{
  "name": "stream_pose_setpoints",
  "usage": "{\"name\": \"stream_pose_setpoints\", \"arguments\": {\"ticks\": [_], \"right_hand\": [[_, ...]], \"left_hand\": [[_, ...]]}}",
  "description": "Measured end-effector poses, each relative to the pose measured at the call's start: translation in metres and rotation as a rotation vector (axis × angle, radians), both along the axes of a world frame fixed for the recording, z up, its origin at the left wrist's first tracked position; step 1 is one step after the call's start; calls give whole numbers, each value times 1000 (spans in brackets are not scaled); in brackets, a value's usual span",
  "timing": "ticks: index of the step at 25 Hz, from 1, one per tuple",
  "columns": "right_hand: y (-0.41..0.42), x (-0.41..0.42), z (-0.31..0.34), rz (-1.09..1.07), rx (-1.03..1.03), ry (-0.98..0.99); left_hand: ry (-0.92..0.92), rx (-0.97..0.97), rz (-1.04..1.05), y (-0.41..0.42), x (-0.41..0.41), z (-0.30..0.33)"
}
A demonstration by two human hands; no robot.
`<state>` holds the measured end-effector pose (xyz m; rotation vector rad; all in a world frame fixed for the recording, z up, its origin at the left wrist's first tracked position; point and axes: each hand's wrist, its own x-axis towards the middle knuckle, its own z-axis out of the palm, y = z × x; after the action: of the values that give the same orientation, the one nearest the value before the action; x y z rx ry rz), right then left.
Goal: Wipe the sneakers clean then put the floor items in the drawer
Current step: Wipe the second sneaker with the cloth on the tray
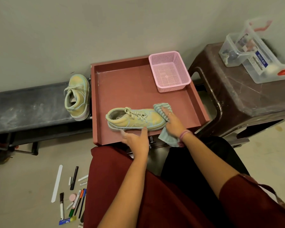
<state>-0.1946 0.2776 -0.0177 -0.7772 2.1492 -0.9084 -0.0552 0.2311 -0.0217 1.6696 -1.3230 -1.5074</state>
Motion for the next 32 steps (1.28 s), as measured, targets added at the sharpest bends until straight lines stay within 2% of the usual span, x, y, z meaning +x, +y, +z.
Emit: {"name": "stream_pose_setpoints", "arguments": {"ticks": [2, 5, 8, 11, 13, 17, 19, 20, 22, 23, 25, 27, 28, 29, 30, 32], "right_hand": [[2, 14, -11, 11, 4, -5], [20, 43, -23, 14, -14, 71], [27, 53, -28, 86, -11, 167], [0, 32, -25, 82, -82, 38], [-26, 23, -22, 68, -73, 59], [-30, 26, -19, 405, 202, 521], [-6, 28, -19, 490, 172, 854], [6, 32, -15, 511, 166, 933], [17, 28, 0, 557, 234, 922], [17, 23, 10, 520, 296, 856], [4, 9, 26, 258, 287, 665], [-18, -5, 24, -82, 110, 489], [-29, -2, 20, -146, 60, 441], [-38, 7, 11, -52, 84, 443], [-40, 20, -2, 155, 164, 489], [-25, 37, -18, 466, 247, 727]], "left_hand": [[84, 97, -48, 8, -10, -4], [-55, -34, -109, 3, -16, -13], [-89, -125, -197, -12, -10, -21], [-118, -143, -326, -32, 1, -29], [-139, -157, -410, -44, 5, -30], [-183, -165, -507, -51, 6, -26], [-210, -167, -523, -49, 5, -24], [-220, -171, -535, -47, 4, -24], [-225, -171, -548, -46, 4, -25], [-230, -167, -556, -46, 3, -25], [-240, -156, -571, -50, 3, -25], [-236, -142, -571, -50, 3, -24], [-233, -135, -571, -50, 4, -24], [-229, -139, -575, -50, 5, -22], [-225, -149, -584, -50, 6, -22], [-235, -158, -606, -50, 7, -24]]}}
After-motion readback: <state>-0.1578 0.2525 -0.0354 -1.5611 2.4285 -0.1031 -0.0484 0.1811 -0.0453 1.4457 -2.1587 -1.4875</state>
